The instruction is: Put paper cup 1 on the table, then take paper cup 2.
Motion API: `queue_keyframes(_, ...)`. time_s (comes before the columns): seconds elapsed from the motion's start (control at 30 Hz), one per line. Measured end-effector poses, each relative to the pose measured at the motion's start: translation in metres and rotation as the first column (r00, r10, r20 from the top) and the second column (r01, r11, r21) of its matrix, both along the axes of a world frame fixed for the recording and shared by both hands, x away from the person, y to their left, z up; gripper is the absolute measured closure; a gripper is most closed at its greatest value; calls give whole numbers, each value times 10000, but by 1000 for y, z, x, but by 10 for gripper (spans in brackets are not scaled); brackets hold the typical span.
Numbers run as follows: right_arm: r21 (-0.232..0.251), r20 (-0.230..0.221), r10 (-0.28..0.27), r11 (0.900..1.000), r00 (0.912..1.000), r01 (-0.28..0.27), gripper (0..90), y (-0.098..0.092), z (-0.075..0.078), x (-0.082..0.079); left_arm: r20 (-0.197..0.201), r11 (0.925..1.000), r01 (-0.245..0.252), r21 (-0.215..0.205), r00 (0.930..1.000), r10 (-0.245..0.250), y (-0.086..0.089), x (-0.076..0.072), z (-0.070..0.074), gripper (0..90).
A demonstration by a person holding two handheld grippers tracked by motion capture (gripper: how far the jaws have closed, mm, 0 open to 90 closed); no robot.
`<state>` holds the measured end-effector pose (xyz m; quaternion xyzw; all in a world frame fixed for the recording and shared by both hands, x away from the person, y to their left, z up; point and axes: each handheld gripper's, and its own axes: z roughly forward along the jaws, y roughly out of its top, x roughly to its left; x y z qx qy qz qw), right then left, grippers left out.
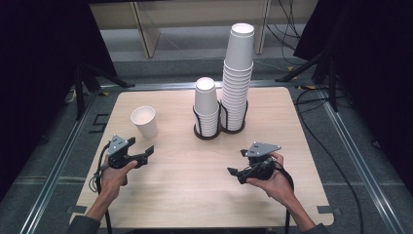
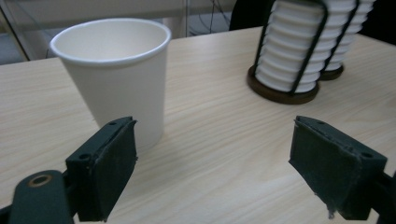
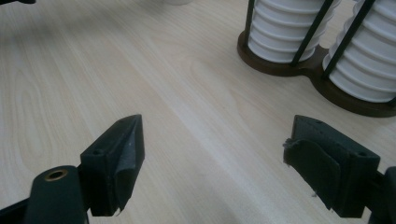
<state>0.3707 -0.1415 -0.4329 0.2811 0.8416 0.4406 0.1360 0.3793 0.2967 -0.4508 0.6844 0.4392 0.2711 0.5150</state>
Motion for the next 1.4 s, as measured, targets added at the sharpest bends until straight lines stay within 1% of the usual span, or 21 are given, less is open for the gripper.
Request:
queue_keyframes(0.1,30,24,-100,9999,9999,99,194,-1,1,0,-8,9994,341,16,9994,-341,-8,-11,-2,143)
queue_keyframes(0.2,-36,11,-149,9999,9999,149,194,-1,-1,1,-96,9962,777,-387,9969,-782,-16,-17,-9,143)
queue_keyframes(0.4,-146,-102,-117,9998,9999,116,193,0,-6,0,-46,9923,1231,117,9924,-1231,-29,-33,-11,144)
queue_keyframes(0.43,-152,-104,-111,9998,9999,109,193,0,-6,0,173,9905,1376,36,9903,-1377,-32,-34,-12,144)
queue_keyframes(0.63,-208,-190,-137,9997,9997,133,191,0,-9,1,170,9885,1509,-27,9884,-1508,-40,-48,-11,143)
queue_keyframes(0.67,-164,-212,-206,9997,9996,203,191,-1,-9,0,368,9856,1689,-34,9850,-1687,-41,-47,-13,143)
queue_keyframes(0.73,-66,-198,-262,9996,9995,261,191,-2,-7,2,124,9867,1625,17,9866,-1625,-44,-52,-12,143)
queue_keyframes(0.83,134,-43,-417,9990,9991,418,189,-6,-1,4,522,9803,1975,43,9789,-1974,-46,-49,-14,143)
queue_keyframes(0.87,175,101,-558,9983,9984,556,189,-9,3,5,263,9835,1804,108,9832,-1806,-46,-51,-13,143)
queue_keyframes(0.97,768,102,-878,9933,9961,868,188,-13,16,9,558,9812,1931,35,9796,-1930,-45,-48,-14,143)
queue_keyframes(1.0,833,221,-984,9919,9949,962,187,-15,21,10,272,9845,1750,125,9841,-1753,-45,-51,-14,143)
queue_keyframes(1.03,856,294,-1027,9913,9943,998,187,-17,25,13,260,9844,1754,172,9841,-1758,-45,-51,-14,143)
queue_keyframes(1.07,824,468,-1085,9911,9930,1044,186,-19,29,15,548,9809,1944,37,9794,-1943,-45,-48,-17,143)
queue_keyframes(1.1,936,447,-1234,9885,9913,1188,186,-20,36,17,315,9835,1805,98,9830,-1807,-45,-50,-17,143)
queue_keyframes(1.17,1129,624,-1451,9840,9874,1375,179,-24,46,22,469,9798,1996,152,9787,-2001,-46,-48,-19,143)
queue_keyframes(1.2,1135,553,-1543,9826,9865,1473,179,-25,53,25,280,9822,1867,225,9819,-1873,-45,-50,-19,143)
queue_keyframes(1.23,1200,852,-1633,9810,9829,1526,178,-26,57,28,254,9819,1878,254,9818,-1884,-46,-49,-19,143)
queue_keyframes(1.3,1482,955,-1928,9729,9766,1776,175,-27,69,34,467,9795,2003,226,9784,-2012,-46,-47,-20,143)
queue_keyframes(1.33,1646,1091,-1957,9705,9746,1764,174,-28,75,39,487,9788,2037,202,9777,-2045,-47,-47,-20,143)
queue_keyframes(1.37,1708,1198,-2117,9668,9700,1900,173,-29,80,42,203,9824,1852,237,9824,-1857,-47,-50,-19,143)
queue_keyframes(1.4,1664,1178,-2127,9672,9700,1919,170,-30,86,45,373,9798,1968,347,9795,-1980,-47,-48,-19,143)
